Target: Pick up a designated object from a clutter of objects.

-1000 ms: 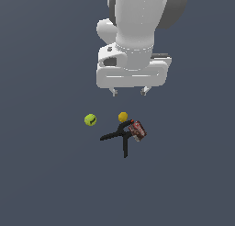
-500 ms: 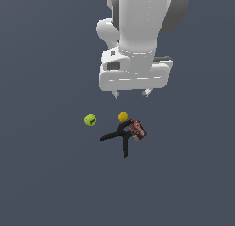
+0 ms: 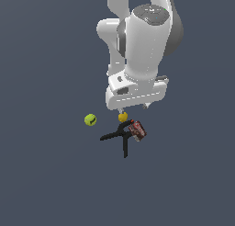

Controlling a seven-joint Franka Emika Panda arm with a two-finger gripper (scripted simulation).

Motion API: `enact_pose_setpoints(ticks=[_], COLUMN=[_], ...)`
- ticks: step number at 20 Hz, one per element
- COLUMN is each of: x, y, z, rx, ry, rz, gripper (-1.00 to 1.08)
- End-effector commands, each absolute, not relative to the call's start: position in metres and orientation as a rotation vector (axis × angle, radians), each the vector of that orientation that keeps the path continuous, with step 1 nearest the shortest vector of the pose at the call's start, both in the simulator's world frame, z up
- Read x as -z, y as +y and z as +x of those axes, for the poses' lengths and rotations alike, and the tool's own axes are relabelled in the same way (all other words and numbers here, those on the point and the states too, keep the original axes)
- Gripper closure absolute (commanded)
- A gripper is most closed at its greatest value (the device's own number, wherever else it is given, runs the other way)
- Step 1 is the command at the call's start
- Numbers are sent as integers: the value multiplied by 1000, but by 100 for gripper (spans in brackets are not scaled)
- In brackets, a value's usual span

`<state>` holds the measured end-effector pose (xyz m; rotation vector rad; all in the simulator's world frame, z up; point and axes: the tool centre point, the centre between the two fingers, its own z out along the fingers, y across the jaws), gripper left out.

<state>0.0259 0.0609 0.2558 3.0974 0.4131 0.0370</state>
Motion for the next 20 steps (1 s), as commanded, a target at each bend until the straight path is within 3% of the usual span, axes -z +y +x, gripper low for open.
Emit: enact_pose_setpoints(ticks=[1, 11, 20], x=[-231, -131, -92], y=[67, 94, 105], z=[27, 16, 5], rx=[-29, -6, 0], ry=[520, 964, 1144], rz=[3079, 2978, 2925], gripper=[-92, -92, -92])
